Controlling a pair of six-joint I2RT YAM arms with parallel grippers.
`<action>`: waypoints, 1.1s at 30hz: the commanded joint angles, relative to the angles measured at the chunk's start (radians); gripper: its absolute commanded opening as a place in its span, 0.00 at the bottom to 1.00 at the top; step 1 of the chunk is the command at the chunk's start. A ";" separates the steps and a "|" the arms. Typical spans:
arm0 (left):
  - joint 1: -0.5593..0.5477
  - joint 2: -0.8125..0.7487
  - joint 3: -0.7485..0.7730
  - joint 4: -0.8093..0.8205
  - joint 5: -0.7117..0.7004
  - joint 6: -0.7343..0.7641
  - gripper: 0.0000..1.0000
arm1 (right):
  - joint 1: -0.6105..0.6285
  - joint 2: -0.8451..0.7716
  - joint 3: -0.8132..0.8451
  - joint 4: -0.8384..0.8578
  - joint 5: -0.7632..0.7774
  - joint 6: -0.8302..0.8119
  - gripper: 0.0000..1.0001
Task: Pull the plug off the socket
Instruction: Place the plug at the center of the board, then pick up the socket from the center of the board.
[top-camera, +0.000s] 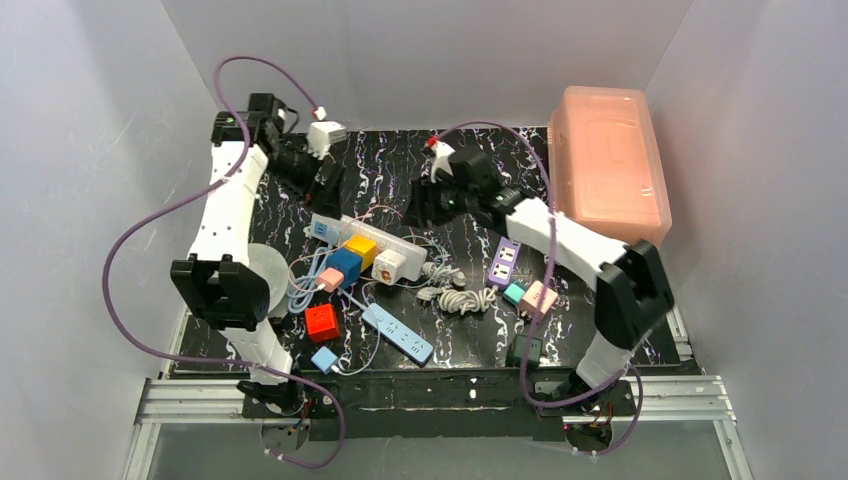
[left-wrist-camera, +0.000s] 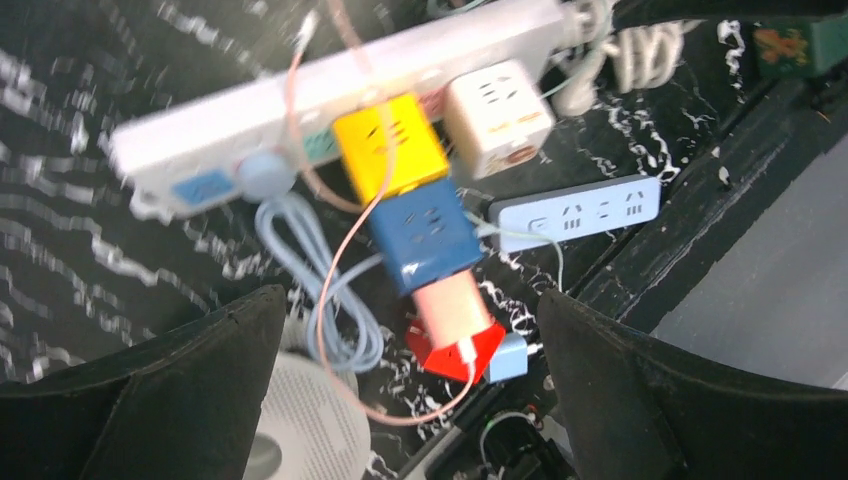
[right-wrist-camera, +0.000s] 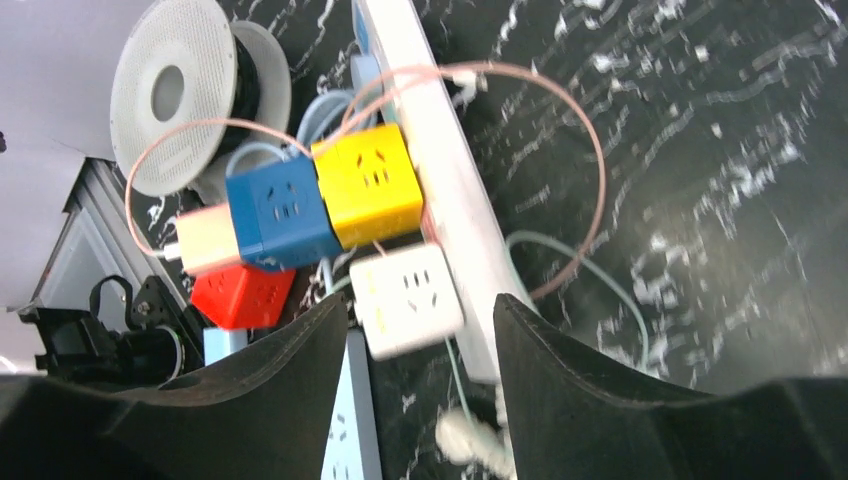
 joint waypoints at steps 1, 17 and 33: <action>0.115 0.009 -0.028 -0.165 -0.070 -0.037 0.98 | -0.003 0.167 0.214 -0.059 -0.106 -0.037 0.64; 0.239 -0.041 -0.340 -0.003 -0.142 -0.122 0.96 | -0.003 0.494 0.465 -0.144 -0.262 -0.044 0.61; 0.249 -0.026 -0.326 0.016 -0.129 -0.150 0.85 | 0.022 0.641 0.603 -0.133 -0.309 -0.031 0.61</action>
